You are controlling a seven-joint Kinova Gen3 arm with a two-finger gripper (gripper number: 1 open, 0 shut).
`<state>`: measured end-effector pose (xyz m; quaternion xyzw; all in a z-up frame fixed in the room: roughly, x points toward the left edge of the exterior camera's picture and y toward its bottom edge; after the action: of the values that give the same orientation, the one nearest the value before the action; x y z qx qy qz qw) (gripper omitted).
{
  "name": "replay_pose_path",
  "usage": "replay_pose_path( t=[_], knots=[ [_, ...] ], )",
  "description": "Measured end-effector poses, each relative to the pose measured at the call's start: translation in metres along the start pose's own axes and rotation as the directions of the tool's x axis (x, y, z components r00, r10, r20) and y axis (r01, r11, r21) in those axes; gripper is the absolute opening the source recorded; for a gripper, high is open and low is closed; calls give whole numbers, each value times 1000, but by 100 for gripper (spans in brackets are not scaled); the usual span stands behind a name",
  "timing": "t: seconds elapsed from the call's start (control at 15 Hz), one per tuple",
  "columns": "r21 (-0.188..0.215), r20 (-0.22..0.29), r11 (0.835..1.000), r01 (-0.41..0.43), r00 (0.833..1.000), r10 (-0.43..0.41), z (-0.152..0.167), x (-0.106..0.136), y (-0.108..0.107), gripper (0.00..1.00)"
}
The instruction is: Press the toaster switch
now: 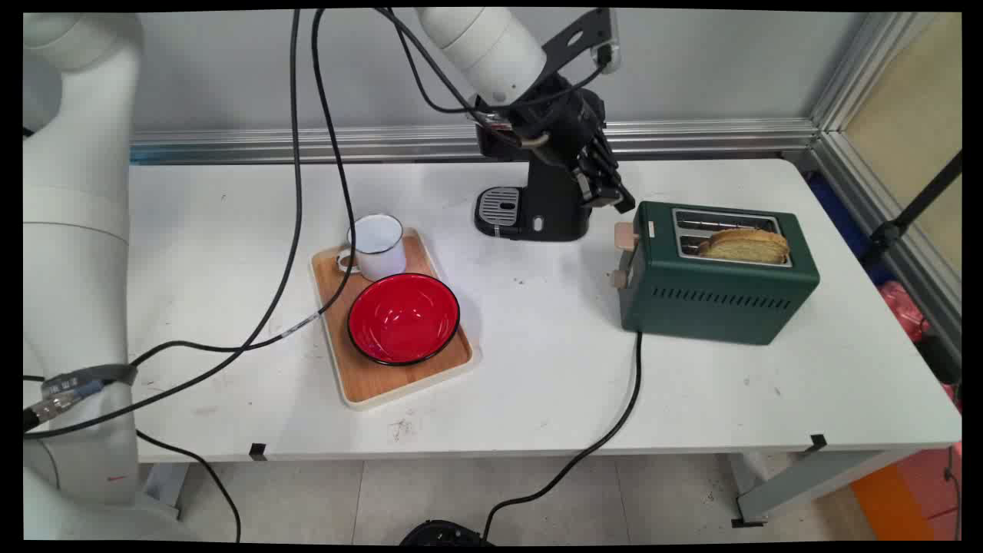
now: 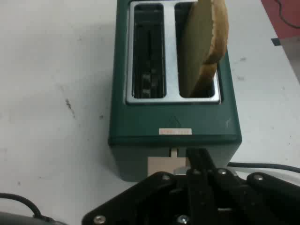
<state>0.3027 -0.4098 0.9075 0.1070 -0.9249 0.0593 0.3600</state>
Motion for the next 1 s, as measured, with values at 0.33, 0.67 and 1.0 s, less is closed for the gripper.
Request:
replay_pose_path(
  t=[0.33,0.67,1.0],
  knots=[
    [-3,14,1000,16,1000,-16,11,-9,1,0],
    [-1,27,1000,20,999,-20,21,-15,0,0],
    [8,32,1000,12,999,-12,29,-17,-1,0]
  ],
)
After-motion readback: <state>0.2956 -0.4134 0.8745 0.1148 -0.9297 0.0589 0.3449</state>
